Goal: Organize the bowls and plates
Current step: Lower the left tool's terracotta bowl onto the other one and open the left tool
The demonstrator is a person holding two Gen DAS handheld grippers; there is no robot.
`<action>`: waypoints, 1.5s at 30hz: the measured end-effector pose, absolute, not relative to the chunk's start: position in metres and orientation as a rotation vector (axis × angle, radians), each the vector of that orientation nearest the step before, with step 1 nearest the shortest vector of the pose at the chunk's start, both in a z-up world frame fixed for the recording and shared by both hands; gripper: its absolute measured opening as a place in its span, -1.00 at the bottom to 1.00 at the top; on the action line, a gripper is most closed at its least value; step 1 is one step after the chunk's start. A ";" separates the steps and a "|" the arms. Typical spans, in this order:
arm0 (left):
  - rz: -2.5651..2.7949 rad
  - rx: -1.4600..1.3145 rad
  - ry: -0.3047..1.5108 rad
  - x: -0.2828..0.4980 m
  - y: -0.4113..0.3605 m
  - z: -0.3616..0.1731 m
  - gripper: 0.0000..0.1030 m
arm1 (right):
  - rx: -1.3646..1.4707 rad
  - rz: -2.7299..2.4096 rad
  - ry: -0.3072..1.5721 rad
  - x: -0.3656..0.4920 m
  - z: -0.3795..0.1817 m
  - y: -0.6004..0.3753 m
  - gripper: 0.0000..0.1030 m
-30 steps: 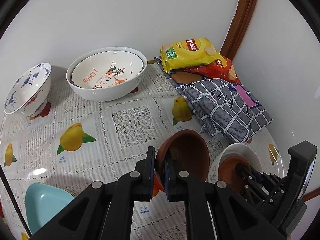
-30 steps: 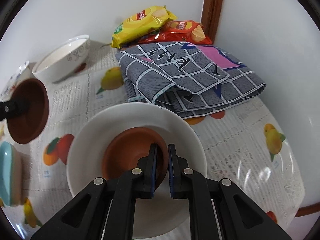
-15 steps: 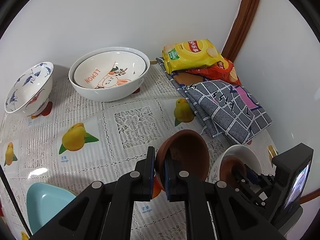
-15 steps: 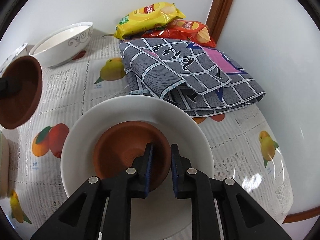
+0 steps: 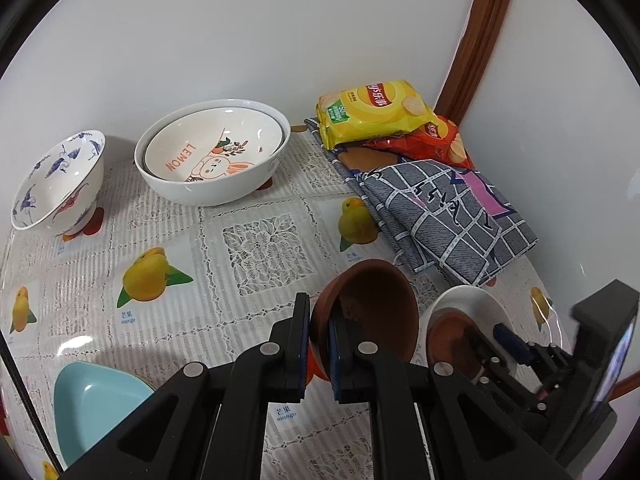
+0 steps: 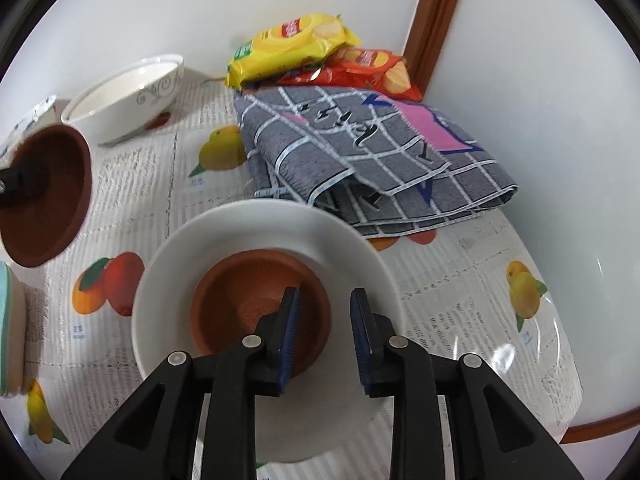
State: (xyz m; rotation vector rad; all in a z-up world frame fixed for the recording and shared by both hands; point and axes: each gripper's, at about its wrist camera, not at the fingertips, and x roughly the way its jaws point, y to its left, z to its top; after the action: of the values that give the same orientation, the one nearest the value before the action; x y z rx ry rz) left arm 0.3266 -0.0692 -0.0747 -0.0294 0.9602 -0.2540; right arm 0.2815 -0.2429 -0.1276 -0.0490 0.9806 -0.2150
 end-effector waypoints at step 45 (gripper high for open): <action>-0.297 -0.021 1.105 0.313 -0.170 -0.114 -0.83 | 0.232 -0.253 0.859 0.192 -0.104 -0.375 -0.35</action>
State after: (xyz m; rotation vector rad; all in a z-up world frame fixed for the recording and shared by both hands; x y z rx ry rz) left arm 0.3128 -0.1696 -0.1145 -0.0214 1.1049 -0.2965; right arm 0.1919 -0.3750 -0.1044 0.2319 0.8589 -0.2528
